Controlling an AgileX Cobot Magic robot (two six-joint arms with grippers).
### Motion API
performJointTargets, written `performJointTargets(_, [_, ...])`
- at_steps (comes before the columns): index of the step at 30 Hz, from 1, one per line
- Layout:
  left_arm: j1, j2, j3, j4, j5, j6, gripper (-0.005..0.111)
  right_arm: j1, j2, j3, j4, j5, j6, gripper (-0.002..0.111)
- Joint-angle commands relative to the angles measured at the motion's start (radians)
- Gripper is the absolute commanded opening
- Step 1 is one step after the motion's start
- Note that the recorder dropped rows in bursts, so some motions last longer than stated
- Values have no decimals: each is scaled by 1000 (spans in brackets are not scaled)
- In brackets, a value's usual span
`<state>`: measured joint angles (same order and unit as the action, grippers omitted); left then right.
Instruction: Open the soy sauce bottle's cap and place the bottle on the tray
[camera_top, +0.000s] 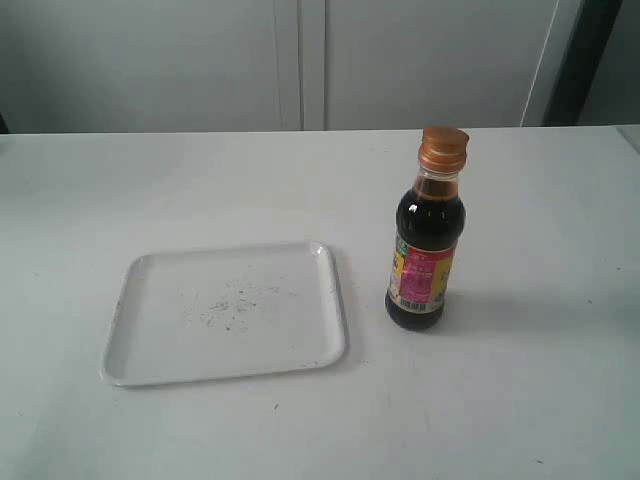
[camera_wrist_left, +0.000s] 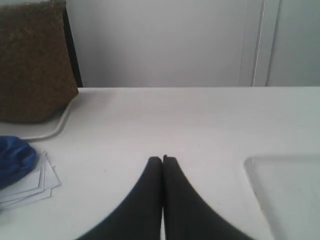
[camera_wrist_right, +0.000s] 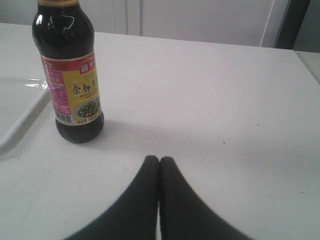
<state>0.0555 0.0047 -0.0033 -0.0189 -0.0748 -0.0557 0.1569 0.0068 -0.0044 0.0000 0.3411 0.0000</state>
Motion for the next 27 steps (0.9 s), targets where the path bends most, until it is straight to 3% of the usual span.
performJointTargets(1, [2,-5,3,-10,-164,-89,0,-9,-7,4,0,-5,5,0])
performJointTargets(7, [2,-5,-74,57,-201,-188,0,-9,-7,4,0,-5,5,0])
performJointTargets(11, [2,65,-164,198,-203,-313,0,-9,-7,4,0,-5,5,0])
performJointTargets(16, [2,212,-247,382,-247,-473,0,-9,-7,4,0,-5,5,0])
performJointTargets(27, [2,617,-386,575,-348,-568,0,-9,-7,4,0,-5,5,0])
